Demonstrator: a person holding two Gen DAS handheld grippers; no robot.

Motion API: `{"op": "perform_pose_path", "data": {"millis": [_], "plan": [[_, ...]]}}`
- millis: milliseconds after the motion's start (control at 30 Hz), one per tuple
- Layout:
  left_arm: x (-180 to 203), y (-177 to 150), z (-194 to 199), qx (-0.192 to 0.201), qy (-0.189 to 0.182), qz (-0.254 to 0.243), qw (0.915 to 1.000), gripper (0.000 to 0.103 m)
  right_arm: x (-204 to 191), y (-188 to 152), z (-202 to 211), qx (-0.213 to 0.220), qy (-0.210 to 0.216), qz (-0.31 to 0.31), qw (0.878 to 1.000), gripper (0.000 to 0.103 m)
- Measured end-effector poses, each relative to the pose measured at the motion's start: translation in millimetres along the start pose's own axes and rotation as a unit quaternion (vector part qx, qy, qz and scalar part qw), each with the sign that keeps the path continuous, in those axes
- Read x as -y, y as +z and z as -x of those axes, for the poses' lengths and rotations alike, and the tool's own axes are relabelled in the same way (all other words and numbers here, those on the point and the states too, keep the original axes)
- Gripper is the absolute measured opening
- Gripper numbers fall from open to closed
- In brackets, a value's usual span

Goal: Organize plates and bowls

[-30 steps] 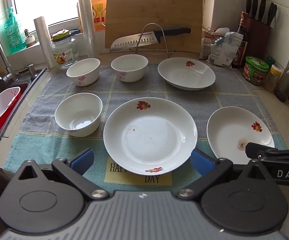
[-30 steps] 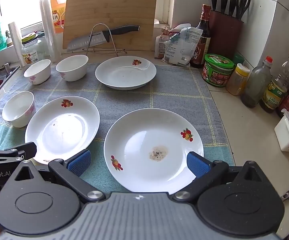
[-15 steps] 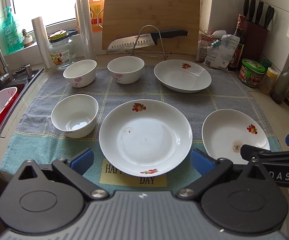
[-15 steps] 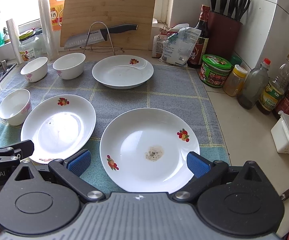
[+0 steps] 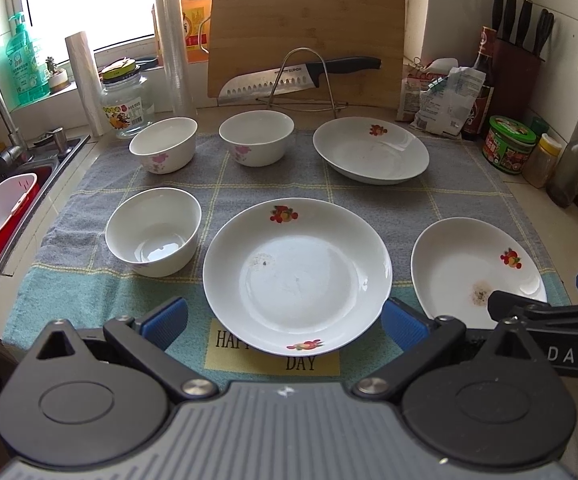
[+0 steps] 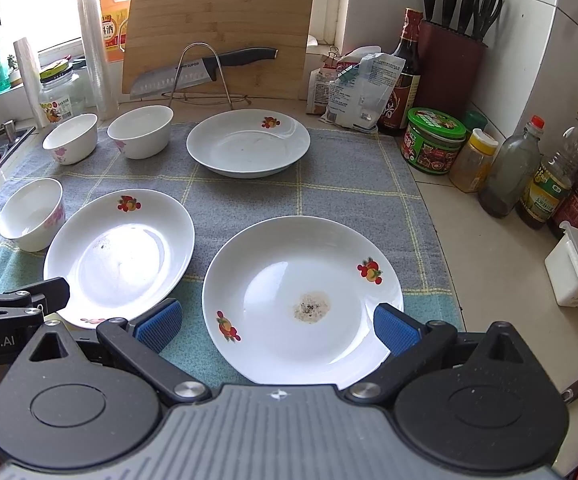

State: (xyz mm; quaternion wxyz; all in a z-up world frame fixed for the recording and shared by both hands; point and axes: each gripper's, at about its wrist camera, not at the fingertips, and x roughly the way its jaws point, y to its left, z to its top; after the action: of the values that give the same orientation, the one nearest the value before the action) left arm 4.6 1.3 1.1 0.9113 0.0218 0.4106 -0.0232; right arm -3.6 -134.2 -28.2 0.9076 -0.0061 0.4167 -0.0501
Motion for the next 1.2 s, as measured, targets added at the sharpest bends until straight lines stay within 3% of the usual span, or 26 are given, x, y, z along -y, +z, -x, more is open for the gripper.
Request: {"op": "perform_pose_path", "data": {"millis": [1200], "plan": [[-11.9,3.7,-5.7,0.005,-0.016,-0.008,0.9998,0.102,-9.2,1.9,3.7,0.004,-0.017,-0.008,1.0,0.103]]}}
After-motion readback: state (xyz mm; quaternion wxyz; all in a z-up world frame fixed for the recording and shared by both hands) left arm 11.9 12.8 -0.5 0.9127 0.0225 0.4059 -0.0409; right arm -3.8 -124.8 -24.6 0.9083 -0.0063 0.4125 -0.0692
